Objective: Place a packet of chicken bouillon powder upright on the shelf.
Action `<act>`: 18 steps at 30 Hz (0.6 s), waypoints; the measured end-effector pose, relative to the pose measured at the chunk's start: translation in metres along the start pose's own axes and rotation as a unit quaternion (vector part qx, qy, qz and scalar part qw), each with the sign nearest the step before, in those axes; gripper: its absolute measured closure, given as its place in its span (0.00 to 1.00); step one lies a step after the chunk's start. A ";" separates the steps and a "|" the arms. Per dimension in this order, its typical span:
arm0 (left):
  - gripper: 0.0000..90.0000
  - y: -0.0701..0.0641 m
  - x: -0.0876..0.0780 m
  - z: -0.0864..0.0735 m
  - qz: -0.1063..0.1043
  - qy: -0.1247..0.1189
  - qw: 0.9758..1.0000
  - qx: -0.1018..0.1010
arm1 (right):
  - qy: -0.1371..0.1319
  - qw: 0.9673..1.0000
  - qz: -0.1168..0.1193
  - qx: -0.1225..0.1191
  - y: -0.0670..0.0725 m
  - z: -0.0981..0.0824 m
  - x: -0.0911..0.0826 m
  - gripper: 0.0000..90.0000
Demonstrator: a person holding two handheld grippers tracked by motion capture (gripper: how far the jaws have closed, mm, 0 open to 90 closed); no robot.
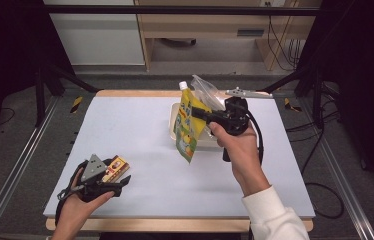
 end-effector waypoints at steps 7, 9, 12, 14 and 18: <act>0.14 -0.004 -0.009 -0.017 0.005 0.002 1.000 -0.006 | -0.022 0.999 -0.029 0.014 -0.008 0.012 0.012 1.00; 0.14 -0.006 -0.010 -0.020 0.002 0.007 1.000 -0.007 | -0.026 0.999 -0.035 0.015 -0.010 0.014 0.015 1.00; 0.14 -0.008 -0.010 -0.022 0.000 0.010 1.000 -0.001 | -0.029 0.998 -0.047 0.015 -0.013 0.017 0.020 1.00; 0.14 -0.008 -0.011 -0.023 0.000 0.014 1.000 -0.002 | -0.027 0.998 -0.059 0.007 -0.014 0.018 0.024 1.00; 0.14 -0.006 -0.012 -0.024 0.002 0.011 1.000 -0.004 | -0.031 0.997 -0.074 0.011 -0.018 0.020 0.031 1.00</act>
Point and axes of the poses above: each handheld gripper's, and its own axes: x roughly forward along the jaws, z roughly out of its top, y roughly to its left, the point moved 7 cm from there along x, roughly forward along the jaws, and after that the axes turned 9 degrees about -z, right-handed, at the moved point
